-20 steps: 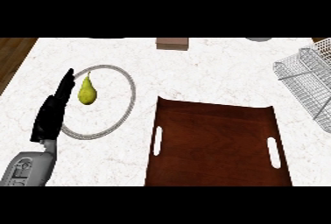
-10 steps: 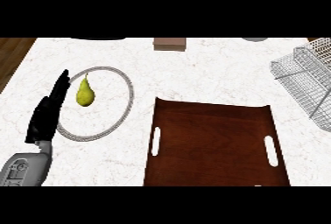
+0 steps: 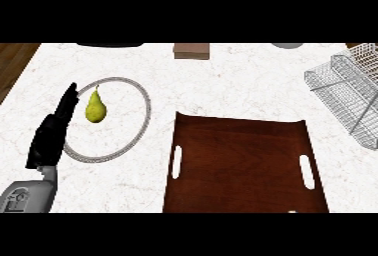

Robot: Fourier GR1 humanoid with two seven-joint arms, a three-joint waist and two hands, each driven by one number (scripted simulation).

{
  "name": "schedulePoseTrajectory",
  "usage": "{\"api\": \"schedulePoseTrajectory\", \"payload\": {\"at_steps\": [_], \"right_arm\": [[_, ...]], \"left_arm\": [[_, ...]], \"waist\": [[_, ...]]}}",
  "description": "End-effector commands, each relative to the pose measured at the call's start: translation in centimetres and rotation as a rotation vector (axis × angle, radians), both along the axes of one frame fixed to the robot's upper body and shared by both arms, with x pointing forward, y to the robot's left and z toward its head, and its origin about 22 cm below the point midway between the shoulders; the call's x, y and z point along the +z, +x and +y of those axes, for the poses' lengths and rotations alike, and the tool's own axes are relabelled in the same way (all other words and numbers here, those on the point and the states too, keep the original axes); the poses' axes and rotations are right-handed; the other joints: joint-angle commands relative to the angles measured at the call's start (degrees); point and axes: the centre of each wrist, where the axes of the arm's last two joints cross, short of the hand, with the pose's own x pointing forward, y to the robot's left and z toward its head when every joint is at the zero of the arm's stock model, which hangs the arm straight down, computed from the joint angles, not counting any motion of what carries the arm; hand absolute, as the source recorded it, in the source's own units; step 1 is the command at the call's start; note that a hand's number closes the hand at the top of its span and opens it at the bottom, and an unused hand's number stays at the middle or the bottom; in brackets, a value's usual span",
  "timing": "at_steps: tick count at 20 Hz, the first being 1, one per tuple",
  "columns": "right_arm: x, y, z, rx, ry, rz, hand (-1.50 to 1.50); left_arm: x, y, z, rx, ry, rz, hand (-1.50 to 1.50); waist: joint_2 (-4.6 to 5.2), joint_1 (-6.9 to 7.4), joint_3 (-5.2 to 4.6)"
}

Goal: Pick the bell pepper from the tray and place it in the tiered basket

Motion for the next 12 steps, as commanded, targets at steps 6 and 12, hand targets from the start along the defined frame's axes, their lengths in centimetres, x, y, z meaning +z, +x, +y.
{"api": "schedulePoseTrajectory", "payload": {"at_steps": [6,12], "right_arm": [[-0.5,-0.3,0.3,-0.036,-0.099,-0.262,-1.5],[2.9,-0.7,0.7,-0.096,-0.172,-0.342,-1.5]], "left_arm": [[-0.8,-0.5,-1.8,0.004,0.01,0.006,0.0],[-0.8,-0.4,-1.1,0.03,-0.005,-0.002,0.0]], "waist": [[0.12,-0.55,0.56],[-0.39,-1.81,0.48]]}}
